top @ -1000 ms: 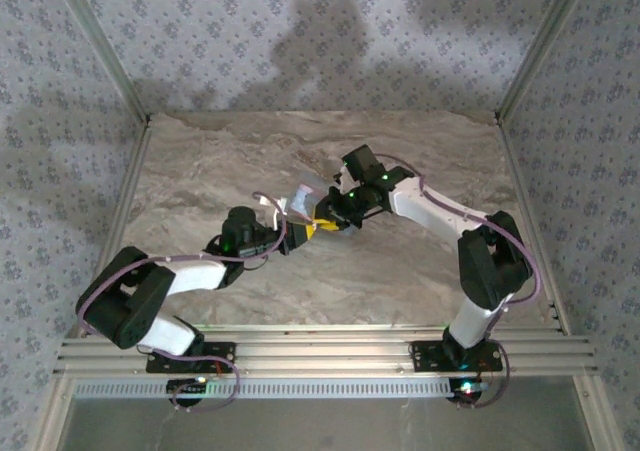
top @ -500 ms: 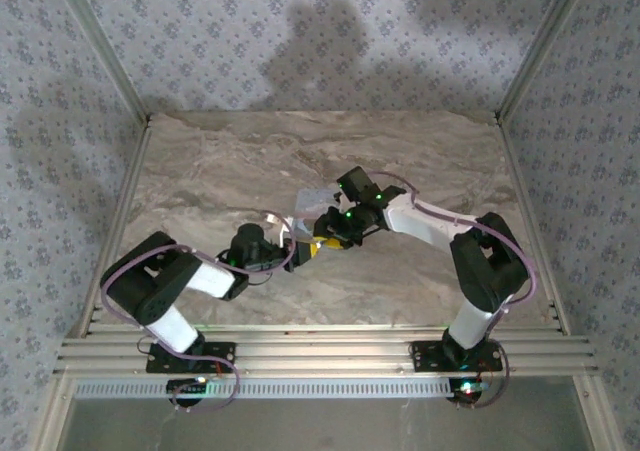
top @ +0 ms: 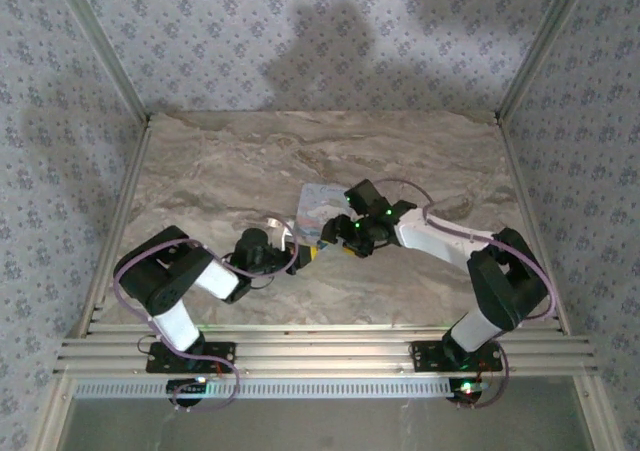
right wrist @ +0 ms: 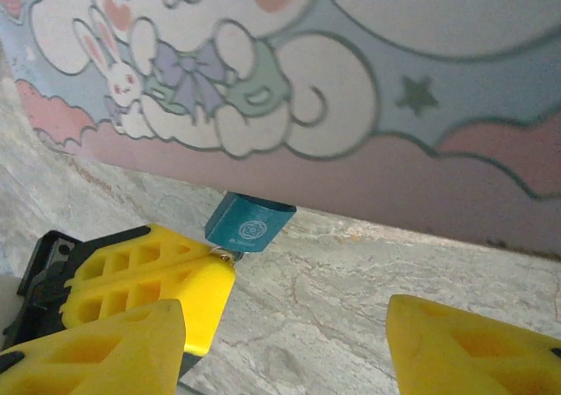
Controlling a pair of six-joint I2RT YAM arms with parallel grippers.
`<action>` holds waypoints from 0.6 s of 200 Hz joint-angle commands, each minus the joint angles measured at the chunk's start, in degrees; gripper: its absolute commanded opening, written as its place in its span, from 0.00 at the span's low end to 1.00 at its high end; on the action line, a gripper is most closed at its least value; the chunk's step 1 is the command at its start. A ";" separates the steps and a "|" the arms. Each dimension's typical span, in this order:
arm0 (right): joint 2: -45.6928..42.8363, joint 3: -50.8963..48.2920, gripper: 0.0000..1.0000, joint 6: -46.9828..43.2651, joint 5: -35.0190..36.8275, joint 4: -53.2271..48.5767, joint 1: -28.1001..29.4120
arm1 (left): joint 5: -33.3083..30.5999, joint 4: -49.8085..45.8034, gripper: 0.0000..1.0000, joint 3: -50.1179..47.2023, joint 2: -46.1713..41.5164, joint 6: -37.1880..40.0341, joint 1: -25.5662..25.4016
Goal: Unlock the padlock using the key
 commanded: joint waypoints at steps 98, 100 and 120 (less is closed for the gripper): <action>-0.28 -9.84 0.62 14.84 11.78 19.05 6.25 | -3.96 -11.85 0.00 0.68 -7.66 4.07 -2.86; -0.21 -9.89 0.62 14.92 11.78 19.06 6.25 | -4.02 -12.20 0.00 0.68 -7.86 4.20 -2.88; 0.13 -10.02 0.62 15.23 11.68 19.74 6.43 | -4.24 -14.69 0.00 0.68 -9.61 4.83 -2.97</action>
